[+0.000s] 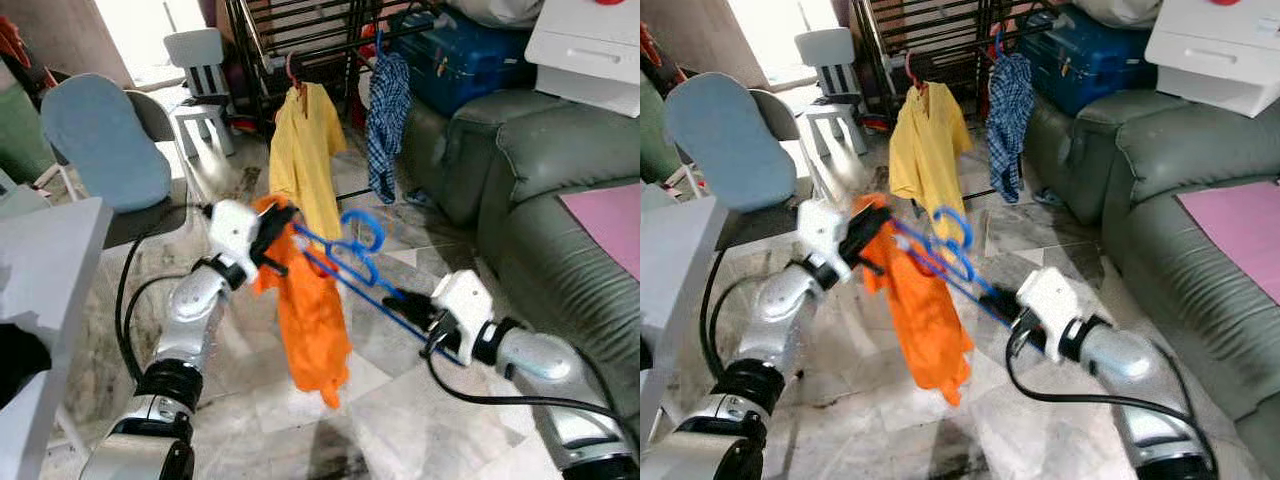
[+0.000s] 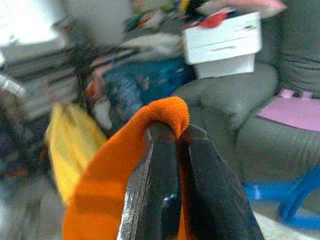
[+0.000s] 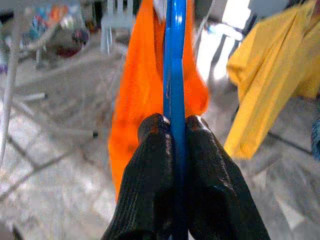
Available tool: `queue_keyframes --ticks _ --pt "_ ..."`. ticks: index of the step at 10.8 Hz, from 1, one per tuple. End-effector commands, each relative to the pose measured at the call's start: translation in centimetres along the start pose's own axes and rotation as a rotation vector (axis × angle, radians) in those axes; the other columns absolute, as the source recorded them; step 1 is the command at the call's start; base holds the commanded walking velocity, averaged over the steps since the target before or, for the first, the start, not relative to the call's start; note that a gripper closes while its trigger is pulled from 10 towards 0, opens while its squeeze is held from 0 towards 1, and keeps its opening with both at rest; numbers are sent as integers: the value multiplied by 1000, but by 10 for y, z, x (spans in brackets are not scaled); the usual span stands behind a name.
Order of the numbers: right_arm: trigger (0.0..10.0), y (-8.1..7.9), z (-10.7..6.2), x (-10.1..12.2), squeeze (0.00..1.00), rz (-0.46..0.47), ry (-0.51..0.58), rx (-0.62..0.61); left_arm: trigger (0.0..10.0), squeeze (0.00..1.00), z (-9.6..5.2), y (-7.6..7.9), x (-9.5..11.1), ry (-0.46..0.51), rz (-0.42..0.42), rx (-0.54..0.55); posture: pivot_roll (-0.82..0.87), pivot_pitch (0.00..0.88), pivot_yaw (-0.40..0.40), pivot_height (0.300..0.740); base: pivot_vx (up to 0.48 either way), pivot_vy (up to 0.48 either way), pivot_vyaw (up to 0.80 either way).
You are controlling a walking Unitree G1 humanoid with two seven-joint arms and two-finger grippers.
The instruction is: Hang hanger
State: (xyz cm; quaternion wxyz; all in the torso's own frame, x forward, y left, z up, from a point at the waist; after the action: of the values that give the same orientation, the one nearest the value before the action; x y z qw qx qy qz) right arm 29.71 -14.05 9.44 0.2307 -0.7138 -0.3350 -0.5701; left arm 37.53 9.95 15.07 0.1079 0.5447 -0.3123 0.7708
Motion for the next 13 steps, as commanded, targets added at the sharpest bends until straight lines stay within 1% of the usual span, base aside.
queue_keyframes --ticks 1,2,3,4,5,6,7,8,9,11,12,13 --pt "10000 -2 8 1 0 -14 -2 5 0 0 -2 5 9 39 69 -66 -243 0 131 740 0 0 0" --pt "10000 0 14 1 0 3 1 -14 0 0 -3 19 12 56 79 -128 -240 0 130 740 0 0 0" --pt "10000 2 17 2 0 14 6 -23 0 0 -4 25 12 57 69 -151 -238 0 127 740 0 0 0" --pt "10000 6 23 8 0 -1 30 -45 0 0 -7 36 9 51 56 -188 -237 0 126 740 0 0 0" --pt "10000 10 31 20 0 3 81 -65 0 0 -13 50 2 28 54 -234 -239 0 125 740 0 0 0" --pt "10000 12 35 29 0 5 117 -76 0 0 -16 56 -2 13 57 -256 -238 0 125 740 0 0 0" --pt "10000 14 38 37 0 26 157 -85 0 0 -18 61 -5 4 58 -270 -237 0 126 740 0 0 0" --pt "10000 16 42 40 0 38 179 -110 0 0 -16 65 -1 18 42 -273 -237 0 125 740 0 0 0" --pt "10000 16 44 43 0 77 206 -115 0 0 -16 70 -1 18 36 -279 -236 0 125 740 0 0 0" --pt "10000 11 46 51 0 83 250 -101 0 0 -18 75 -12 -36 52 -282 -236 0 124 740 0 0 0" --pt "10000 8 45 53 0 117 265 -82 8627 0 -18 75 -16 -56 62 -270 -236 0 122 740 0 0 0" --pt "10000 0 44 51 0 117 265 -48 6235 0 -17 76 -16 -57 57 -263 -235 0 121 740 0 0 0"
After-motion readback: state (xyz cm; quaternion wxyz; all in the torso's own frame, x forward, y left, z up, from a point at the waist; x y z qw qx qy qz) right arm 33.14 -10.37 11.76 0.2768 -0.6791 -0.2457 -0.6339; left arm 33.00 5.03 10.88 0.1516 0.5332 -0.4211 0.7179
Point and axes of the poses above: a point about 5 cm out from each wrist's last joint towards the gripper, its own z axis pointing out of the wrist towards the gripper, its own x axis along the axis of the wrist's last joint, y = z × x, the point moved 4 cm from there along z, pointing out of the wrist towards the gripper, and after that the axes turned 10 degrees about z, right-handed, at the moved point
